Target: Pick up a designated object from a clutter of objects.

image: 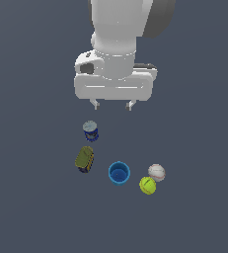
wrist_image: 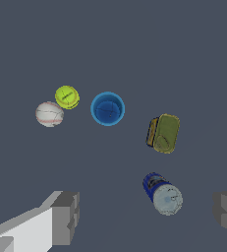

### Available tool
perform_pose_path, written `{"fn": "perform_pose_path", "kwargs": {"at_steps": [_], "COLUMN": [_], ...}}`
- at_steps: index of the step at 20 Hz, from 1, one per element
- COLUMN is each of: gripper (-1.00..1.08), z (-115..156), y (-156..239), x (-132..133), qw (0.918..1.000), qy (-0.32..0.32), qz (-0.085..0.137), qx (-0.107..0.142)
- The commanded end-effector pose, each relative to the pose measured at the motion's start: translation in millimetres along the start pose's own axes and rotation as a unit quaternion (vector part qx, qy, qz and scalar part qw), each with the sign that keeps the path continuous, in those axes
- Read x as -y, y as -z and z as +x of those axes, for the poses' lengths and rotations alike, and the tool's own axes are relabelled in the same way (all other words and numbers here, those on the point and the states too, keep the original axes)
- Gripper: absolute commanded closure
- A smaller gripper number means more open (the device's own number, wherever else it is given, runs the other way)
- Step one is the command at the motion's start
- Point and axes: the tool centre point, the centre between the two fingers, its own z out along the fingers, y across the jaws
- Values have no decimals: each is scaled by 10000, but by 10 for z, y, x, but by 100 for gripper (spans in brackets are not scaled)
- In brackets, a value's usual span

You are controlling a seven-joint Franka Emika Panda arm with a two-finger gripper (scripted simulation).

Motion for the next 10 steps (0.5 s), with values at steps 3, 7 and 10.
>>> {"fn": "perform_pose_path", "kwargs": {"at_steps": [3,7,10], "gripper": [-92,-92,-92], "z": [67,173,276], "y": [-79,-208,-347], "x": [70,184,307], "qw": [9999,9992,9979], "qy": [151,398,651], "qz": [-12,-27,-36], "qx": [14,31,49]}}
